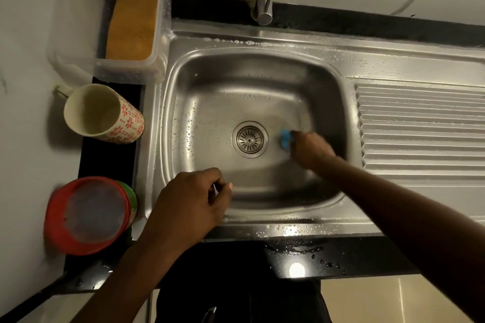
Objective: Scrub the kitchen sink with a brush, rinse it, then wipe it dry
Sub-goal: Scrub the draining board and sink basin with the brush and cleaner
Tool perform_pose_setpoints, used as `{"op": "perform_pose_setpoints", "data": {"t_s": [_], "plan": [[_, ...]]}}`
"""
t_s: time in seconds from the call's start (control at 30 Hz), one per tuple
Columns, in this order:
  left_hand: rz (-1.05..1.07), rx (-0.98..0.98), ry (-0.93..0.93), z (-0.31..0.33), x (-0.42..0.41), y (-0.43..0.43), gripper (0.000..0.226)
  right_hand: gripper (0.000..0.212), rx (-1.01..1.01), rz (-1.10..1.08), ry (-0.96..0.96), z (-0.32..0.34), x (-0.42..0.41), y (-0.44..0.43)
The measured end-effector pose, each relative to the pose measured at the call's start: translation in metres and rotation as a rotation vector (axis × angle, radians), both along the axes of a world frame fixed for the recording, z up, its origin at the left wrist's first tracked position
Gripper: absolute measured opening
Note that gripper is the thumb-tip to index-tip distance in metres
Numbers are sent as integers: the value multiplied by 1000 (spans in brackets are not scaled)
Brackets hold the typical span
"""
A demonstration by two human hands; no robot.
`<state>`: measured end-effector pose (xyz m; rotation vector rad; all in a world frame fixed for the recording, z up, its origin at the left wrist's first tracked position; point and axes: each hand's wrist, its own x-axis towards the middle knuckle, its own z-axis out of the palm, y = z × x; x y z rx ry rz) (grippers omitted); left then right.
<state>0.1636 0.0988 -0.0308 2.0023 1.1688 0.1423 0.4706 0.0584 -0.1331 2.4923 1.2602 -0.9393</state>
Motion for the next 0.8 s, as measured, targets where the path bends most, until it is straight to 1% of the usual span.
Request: {"op": "perform_pose_setpoints", "data": {"t_s": [0.07, 0.13, 0.2, 0.33, 0.4, 0.47, 0.53, 0.6, 0.67, 0.73, 0.8], "plan": [[-3, 4, 7, -1, -2, 0, 24, 41, 2, -102, -47, 5, 19, 20], [-5, 3, 9, -1, -4, 1, 23, 44, 0, -135, -18, 4, 17, 26], [-2, 7, 4, -1, -6, 1, 23, 42, -7, -61, 58, 1, -6, 17], [-3, 20, 12, 0, -5, -1, 24, 39, 15, 48, 334, -13, -79, 6], [-24, 30, 16, -1, -2, -2, 24, 40, 53, 88, 408, -24, -105, 22], [-44, 17, 15, 0, 0, -2, 22, 44, 26, 195, 454, -27, -119, 31], [-51, 8, 10, 0, 1, -1, 20, 49, -55, 346, 429, -24, -112, 24], [-44, 8, 5, 0, 0, 0, 20, 49, -175, 441, 384, -11, -86, 10], [-29, 18, 5, -2, -1, 0, 22, 47, -282, 514, 269, 3, -45, 4], [-19, 15, 5, -2, -3, 0, 22, 48, -337, 522, 119, 16, -2, 8], [-13, 5, 0, -2, -4, -1, 22, 46, -337, 458, 52, 21, 21, 12]]}}
